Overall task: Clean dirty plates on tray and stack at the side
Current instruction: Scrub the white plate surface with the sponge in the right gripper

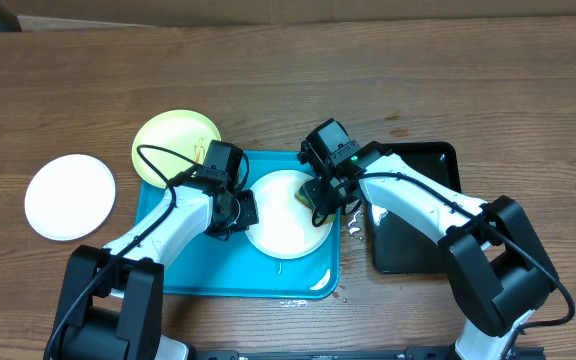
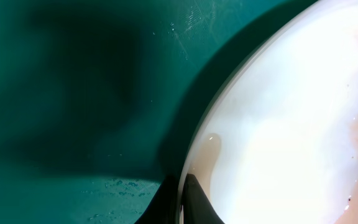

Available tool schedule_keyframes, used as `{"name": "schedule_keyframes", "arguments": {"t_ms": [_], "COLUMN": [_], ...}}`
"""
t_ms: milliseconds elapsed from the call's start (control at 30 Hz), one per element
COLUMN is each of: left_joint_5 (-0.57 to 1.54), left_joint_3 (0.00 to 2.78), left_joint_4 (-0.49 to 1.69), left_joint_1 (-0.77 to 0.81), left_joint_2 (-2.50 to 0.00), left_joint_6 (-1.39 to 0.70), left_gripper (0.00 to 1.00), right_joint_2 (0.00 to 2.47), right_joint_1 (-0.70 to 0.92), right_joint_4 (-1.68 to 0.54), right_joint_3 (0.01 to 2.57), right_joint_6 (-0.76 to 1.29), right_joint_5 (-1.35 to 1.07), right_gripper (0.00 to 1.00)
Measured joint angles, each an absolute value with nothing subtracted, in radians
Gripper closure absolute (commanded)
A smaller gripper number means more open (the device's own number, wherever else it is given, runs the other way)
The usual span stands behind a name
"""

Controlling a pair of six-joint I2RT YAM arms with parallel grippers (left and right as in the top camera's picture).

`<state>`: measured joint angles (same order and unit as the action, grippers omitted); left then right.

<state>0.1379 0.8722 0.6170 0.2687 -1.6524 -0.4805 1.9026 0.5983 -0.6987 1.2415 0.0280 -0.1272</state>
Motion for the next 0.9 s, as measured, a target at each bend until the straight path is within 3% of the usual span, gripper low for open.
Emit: {"name": "schedule_keyframes", "arguments": {"t_ms": [367,667,900], "left_joint_5": [0.138,0.13,0.13], "left_joint_3": [0.872,0.872,0.872], "left_joint_4": [0.617,0.621,0.621], "left_joint_1": [0.269,0.269,0.269], "left_joint_2": [-1.652,-1.652,-1.652], "left_joint_6": [-0.48,-0.48,-0.48], "left_gripper": [0.96,0.96,0.96], "right_joint_2": [1.887,1.878,1.879], "right_joint_1": [0.612,0.639,0.637], "right_joint_4": [-0.569,-0.462,-0.556], "right_joint_3": [1.152,1.11,1.199], "right_joint_6": [0.077,0.156,0.16], "right_joint_5": [-0.127,-0.266,-0.363], "right_gripper": [0.96,0.96,0.96]}}
